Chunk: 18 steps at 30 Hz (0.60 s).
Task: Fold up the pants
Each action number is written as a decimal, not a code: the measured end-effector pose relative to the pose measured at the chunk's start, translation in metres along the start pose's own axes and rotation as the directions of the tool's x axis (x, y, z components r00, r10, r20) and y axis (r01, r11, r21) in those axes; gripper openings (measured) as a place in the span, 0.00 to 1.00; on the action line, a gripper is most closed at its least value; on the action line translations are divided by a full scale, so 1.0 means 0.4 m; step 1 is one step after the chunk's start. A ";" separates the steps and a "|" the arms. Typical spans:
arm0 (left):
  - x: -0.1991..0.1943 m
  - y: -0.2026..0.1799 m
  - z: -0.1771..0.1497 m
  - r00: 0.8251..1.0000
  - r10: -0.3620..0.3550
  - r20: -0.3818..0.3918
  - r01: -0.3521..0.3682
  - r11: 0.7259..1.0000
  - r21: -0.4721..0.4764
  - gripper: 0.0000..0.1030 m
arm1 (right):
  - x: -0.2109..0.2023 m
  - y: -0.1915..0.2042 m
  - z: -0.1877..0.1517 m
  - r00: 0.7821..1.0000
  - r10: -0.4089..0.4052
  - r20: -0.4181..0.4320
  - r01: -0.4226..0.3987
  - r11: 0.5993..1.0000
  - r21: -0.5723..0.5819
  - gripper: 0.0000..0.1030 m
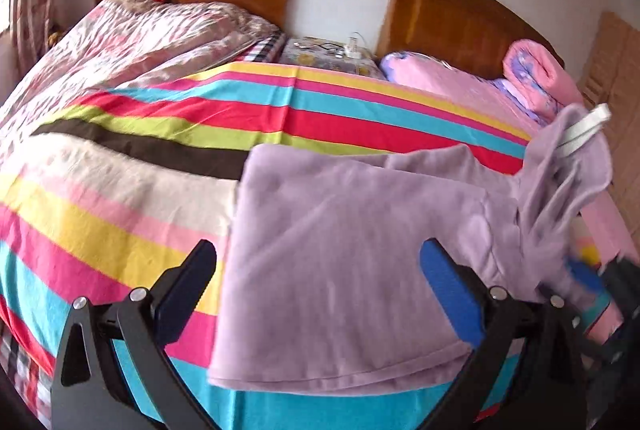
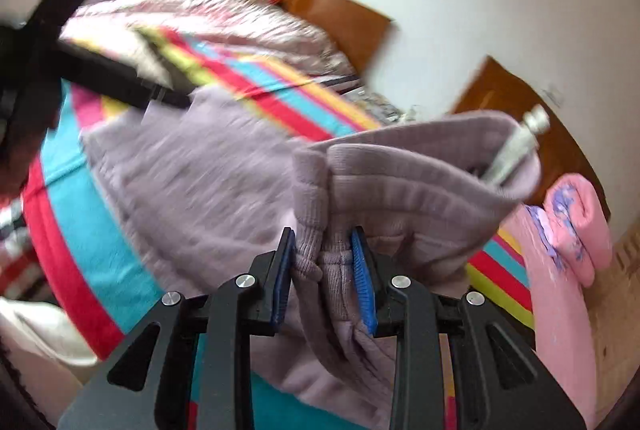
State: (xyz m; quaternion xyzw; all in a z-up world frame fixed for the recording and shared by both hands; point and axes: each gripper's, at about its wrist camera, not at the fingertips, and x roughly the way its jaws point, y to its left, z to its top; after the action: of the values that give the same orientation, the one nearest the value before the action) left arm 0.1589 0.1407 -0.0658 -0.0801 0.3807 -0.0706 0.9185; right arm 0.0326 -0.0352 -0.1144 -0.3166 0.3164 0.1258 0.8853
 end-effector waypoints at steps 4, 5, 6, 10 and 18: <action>-0.015 0.081 0.001 0.999 -0.038 -0.026 0.036 0.995 -0.091 0.99 | -0.002 0.045 -0.031 0.998 -0.053 0.035 0.056 0.995 -0.088 0.29; -0.014 0.085 -0.001 0.997 -0.075 -0.030 0.071 0.992 -0.101 0.99 | -0.014 0.031 -0.031 0.998 -0.047 0.050 0.050 0.997 -0.062 0.28; -0.012 0.081 0.002 0.991 -0.128 -0.037 0.124 0.986 -0.113 0.99 | -0.026 0.025 -0.032 0.997 -0.047 0.067 0.051 0.998 -0.047 0.28; 0.051 0.009 0.016 0.880 -0.453 -0.142 0.423 0.884 -0.200 0.99 | -0.061 0.008 -0.034 0.988 -0.065 0.137 0.067 0.998 -0.013 0.28; 0.213 -0.221 0.066 0.620 -0.672 -0.405 0.607 0.738 -0.295 0.99 | -0.103 -0.035 -0.019 0.971 -0.089 0.222 0.081 0.996 0.045 0.28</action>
State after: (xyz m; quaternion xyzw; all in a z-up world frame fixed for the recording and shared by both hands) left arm 0.2311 0.0407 -0.0882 -0.2491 0.5484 -0.3860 0.6988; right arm 0.0032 -0.0519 -0.0858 -0.2980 0.2030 0.1172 0.9253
